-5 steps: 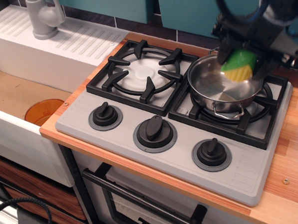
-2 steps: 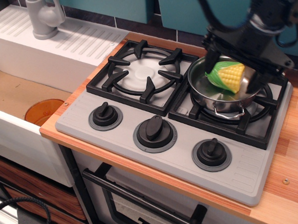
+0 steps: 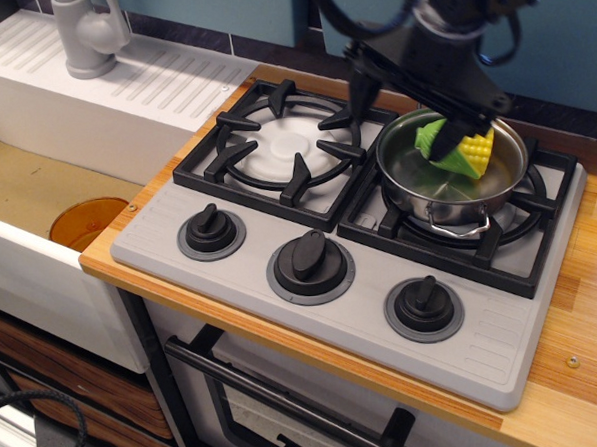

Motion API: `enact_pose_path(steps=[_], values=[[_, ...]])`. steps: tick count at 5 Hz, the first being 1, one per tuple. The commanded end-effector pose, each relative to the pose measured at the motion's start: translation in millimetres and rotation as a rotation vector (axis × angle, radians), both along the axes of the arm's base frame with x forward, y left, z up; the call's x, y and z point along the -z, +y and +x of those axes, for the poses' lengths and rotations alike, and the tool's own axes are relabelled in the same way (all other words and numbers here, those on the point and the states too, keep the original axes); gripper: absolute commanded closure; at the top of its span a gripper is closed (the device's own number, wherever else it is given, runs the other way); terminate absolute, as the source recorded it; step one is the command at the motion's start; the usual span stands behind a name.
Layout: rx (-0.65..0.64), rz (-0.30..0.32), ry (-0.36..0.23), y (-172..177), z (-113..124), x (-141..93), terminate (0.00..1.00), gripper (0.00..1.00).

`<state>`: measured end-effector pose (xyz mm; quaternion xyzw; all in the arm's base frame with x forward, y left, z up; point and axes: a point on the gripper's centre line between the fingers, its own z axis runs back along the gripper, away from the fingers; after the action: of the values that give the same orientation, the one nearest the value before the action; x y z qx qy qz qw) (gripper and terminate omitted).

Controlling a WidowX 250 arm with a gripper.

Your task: Put pot or pan on stove and put corncob in pot or pan

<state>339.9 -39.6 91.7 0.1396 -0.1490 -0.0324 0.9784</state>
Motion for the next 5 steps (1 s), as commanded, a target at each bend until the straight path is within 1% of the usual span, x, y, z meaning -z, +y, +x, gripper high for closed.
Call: enact_pose_path(steps=[1, 2, 3, 4, 5], values=[[0.043, -0.023, -0.055, 24.5, 8.2, -20.8, 0.0, 0.0], [0.046, -0.032, -0.041, 30.8, 0.9, -19.9, 0.0, 0.0], [0.04, -0.041, -0.028, 37.9, -18.1, -21.1, 0.0, 0.0], [0.048, -0.07, -0.046, 43.1, -33.1, -18.1, 0.0, 0.0], [0.037, -0.104, -0.023, 39.8, -35.8, -6.9, 0.0, 0.0]])
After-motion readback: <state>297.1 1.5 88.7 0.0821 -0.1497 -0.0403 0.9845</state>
